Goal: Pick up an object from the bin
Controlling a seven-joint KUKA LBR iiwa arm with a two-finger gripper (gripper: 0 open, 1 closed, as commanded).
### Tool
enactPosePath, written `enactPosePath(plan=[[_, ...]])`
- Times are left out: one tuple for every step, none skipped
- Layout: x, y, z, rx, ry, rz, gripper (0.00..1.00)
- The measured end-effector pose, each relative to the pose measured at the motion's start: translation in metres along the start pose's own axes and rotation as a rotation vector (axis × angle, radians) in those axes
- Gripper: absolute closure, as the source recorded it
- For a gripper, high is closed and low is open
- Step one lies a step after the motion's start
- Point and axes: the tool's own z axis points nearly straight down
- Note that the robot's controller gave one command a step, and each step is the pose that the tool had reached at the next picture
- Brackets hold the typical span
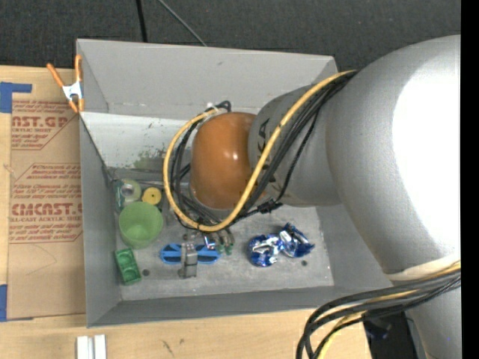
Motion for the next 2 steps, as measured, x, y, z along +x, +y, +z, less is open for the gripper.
enactPosePath(plan=[[0.026, -0.012, 0.001, 0.003, 0.004, 0.03, 0.0], [0.035, -0.004, 0.032, 0.002, -0.001, 0.079, 0.0]])
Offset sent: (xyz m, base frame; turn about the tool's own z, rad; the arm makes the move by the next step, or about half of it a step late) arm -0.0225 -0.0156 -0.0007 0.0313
